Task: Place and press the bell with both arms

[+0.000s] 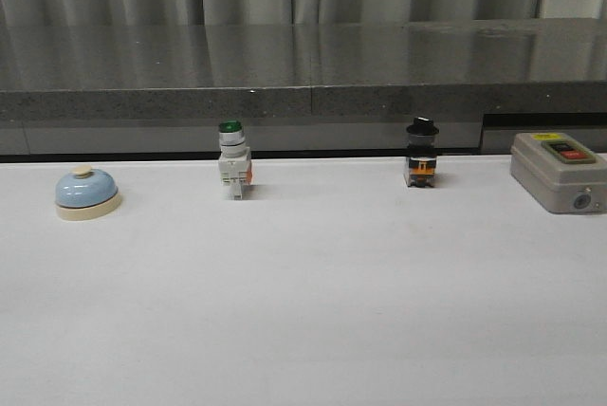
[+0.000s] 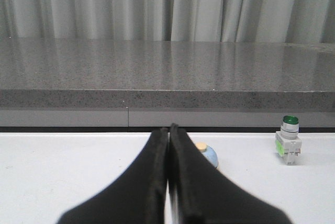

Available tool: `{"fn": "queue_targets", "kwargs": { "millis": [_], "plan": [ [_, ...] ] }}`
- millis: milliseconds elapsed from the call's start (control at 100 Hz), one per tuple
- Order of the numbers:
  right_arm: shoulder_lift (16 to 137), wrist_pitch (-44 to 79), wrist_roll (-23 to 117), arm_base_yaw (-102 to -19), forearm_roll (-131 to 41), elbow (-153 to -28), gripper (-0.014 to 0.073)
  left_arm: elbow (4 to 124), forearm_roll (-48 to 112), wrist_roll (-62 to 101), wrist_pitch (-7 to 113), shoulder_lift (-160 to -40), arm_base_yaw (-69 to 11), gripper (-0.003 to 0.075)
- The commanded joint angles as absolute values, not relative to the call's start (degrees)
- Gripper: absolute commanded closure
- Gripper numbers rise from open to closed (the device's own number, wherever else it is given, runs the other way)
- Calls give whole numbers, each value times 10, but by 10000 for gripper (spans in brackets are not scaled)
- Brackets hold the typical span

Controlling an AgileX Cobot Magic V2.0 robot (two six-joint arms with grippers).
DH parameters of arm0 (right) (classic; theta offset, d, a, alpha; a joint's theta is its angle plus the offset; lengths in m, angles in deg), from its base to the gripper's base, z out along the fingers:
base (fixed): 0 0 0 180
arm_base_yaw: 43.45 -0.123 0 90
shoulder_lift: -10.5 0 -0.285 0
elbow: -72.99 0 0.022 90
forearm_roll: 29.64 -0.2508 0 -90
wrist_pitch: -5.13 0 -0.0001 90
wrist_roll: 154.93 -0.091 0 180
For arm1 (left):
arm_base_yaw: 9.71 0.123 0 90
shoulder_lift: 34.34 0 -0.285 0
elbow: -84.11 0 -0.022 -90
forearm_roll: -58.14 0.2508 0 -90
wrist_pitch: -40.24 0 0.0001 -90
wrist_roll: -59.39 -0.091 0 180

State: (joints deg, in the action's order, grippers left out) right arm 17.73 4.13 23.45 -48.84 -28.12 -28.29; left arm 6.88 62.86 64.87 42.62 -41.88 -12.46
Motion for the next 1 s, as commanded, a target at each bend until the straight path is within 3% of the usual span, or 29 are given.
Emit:
{"fn": "queue_targets", "kwargs": {
  "millis": [0, 560, 760, 990],
  "plan": [
    [169, -6, 237, -485, -278, -291, 653, 45, 625, 653, 382, -402, -124, 740],
    [169, -6, 237, -485, -278, -291, 653, 64, 610, 653, 394, -404, -124, 740],
    [169, -6, 237, -485, -278, -291, 653, 139, 592, 653, 461, -454, -124, 740],
    [169, -6, 237, -485, -278, -291, 653, 281, 581, 653, 535, -599, -124, 740]
  ]
}}
